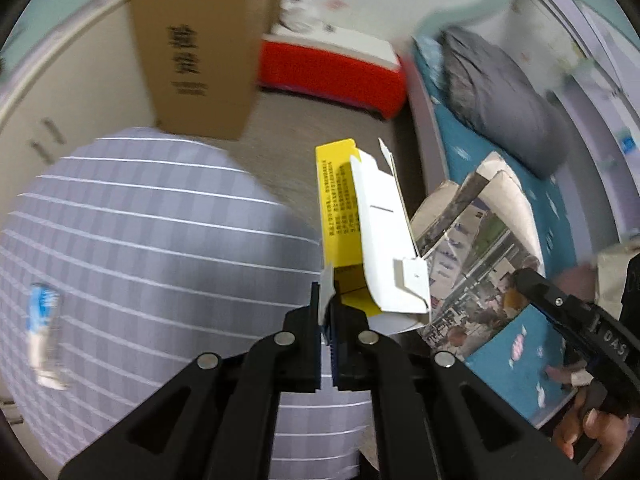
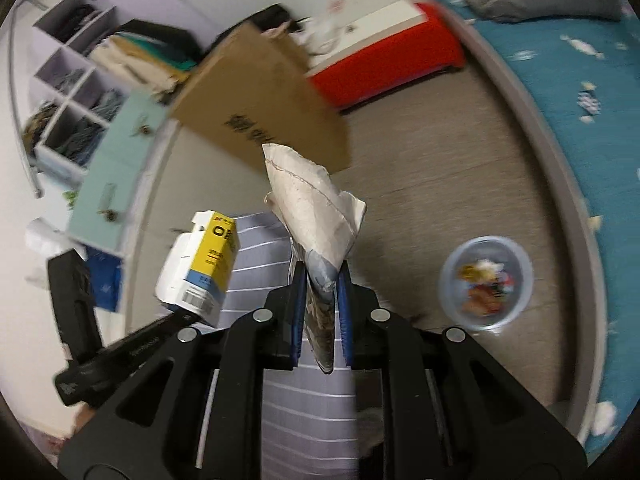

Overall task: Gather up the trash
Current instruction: 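Carry both items over the blue bucket and open both tools to drop them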

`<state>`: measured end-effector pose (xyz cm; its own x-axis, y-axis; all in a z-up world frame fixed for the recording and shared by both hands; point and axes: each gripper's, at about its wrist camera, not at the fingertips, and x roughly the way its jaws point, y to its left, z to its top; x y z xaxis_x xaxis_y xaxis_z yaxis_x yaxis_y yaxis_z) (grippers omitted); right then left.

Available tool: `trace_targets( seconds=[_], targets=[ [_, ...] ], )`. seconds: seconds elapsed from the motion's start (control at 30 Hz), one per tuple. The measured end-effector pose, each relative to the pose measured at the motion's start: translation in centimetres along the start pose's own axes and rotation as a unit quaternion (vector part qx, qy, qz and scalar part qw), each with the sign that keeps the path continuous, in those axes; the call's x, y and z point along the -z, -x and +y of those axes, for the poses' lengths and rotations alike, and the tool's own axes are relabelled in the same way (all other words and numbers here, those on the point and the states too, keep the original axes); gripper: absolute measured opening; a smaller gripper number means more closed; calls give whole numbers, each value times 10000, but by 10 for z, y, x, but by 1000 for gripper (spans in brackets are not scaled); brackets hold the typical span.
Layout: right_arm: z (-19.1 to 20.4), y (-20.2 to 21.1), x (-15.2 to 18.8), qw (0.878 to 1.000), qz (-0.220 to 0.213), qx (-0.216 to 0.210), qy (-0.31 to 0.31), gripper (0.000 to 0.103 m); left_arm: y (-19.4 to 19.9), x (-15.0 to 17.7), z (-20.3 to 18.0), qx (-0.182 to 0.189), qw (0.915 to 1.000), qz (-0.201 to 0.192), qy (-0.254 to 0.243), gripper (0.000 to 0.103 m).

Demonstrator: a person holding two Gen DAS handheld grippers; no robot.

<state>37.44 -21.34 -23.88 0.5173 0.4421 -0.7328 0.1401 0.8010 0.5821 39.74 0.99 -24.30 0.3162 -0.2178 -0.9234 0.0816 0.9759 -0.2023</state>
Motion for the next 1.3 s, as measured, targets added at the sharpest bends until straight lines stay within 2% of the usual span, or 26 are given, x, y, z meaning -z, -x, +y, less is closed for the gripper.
trace_targets(
  seconds=[0.2, 0.4, 0.57, 0.63, 0.67, 0.7, 0.73, 0.8, 0.97, 1.13, 1.3],
  targets=[
    [-86, 13, -8, 9979, 104, 609, -203, 15, -58, 6, -72, 118, 9977, 597, -305, 3],
    [-126, 0, -11, 9947, 381, 945, -100, 15, -96, 9, -113, 87, 9947, 957, -362, 3],
    [-138, -16, -16, 9932, 491, 1056, 33, 15, -117, 6, -122, -80, 9928, 1139, -371, 3],
    [-141, -24, -20, 9932, 465, 1066, 23, 23, -118, 7, -118, -119, 9924, 1167, -363, 3],
    [-145, -31, -21, 9920, 502, 1154, 13, 30, -122, 7, -119, -151, 9920, 1203, -363, 3],
    [-149, -37, -21, 9921, 573, 1115, -43, 48, -124, 7, -119, -167, 9917, 1227, -358, 3],
    [-153, -40, -22, 9923, 605, 1076, -119, 54, -127, 5, -120, -185, 9912, 1260, -350, 3],
    [-158, -47, -24, 9902, 735, 1183, -141, 54, -128, 6, -119, -194, 9905, 1314, -355, 3],
    [-155, -37, -23, 9897, 685, 1256, 43, 54, -140, 7, -127, -215, 9883, 1453, -406, 3],
    [-160, -25, -21, 9902, 664, 1222, -116, 58, -152, 8, -135, -201, 9858, 1603, -470, 3],
    [-167, -16, -19, 9905, 623, 1197, -256, 58, -160, 10, -147, -183, 9829, 1727, -607, 3]
  ],
)
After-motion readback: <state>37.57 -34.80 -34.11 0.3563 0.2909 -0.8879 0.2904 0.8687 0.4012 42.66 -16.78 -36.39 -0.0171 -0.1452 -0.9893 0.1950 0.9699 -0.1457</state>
